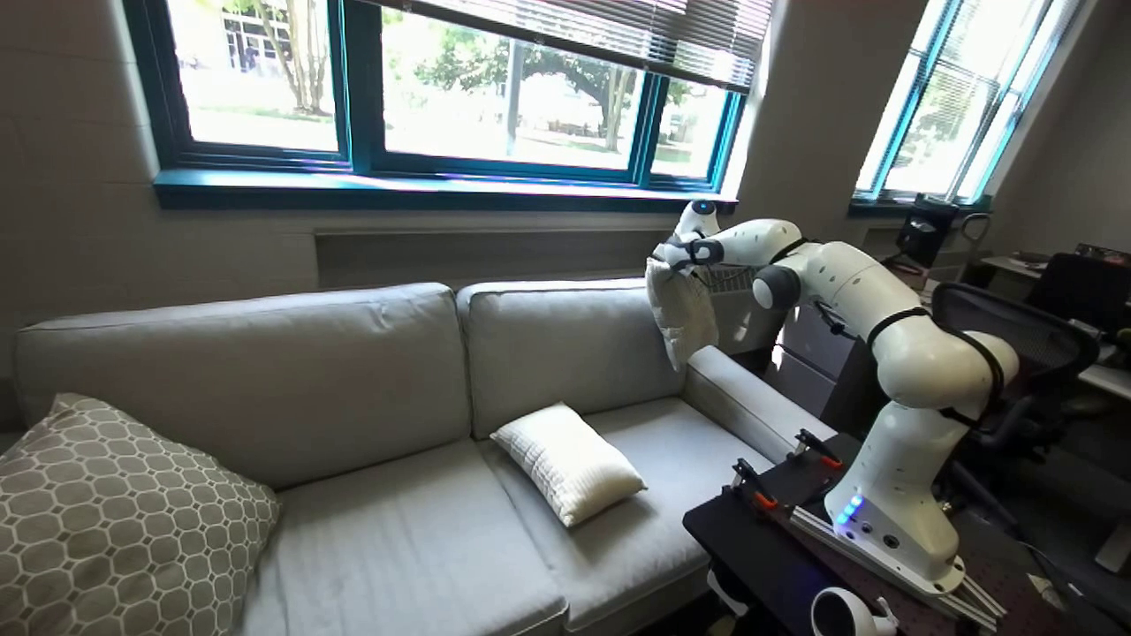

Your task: Arrange the cushions, one in front of the other, against the arm rest

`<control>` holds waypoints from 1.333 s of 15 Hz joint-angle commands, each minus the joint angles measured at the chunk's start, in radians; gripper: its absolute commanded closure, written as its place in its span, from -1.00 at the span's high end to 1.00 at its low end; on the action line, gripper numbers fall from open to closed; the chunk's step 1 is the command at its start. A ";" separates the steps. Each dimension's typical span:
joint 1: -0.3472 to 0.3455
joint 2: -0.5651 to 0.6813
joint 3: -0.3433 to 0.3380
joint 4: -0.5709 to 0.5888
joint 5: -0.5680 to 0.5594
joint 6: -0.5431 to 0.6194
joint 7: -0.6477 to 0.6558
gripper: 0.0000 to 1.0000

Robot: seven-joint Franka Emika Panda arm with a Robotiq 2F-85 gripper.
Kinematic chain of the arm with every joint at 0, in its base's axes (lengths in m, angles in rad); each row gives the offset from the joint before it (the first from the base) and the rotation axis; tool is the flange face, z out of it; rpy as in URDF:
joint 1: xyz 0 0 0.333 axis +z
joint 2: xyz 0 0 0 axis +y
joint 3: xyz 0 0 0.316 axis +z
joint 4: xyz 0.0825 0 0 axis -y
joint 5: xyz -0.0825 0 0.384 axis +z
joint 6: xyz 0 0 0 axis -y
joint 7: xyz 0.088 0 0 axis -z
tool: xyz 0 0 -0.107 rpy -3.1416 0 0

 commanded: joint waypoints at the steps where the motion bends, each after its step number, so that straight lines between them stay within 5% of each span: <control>1: -0.097 0.075 0.210 0.132 0.031 0.018 -0.119 -0.95; 7: -0.243 0.141 0.621 0.110 0.127 0.107 -0.548 -0.95; 14: -0.510 0.142 1.133 -0.038 0.136 0.038 -1.051 -0.95; 20: -0.760 0.088 1.281 -0.373 0.214 0.043 -1.299 -0.95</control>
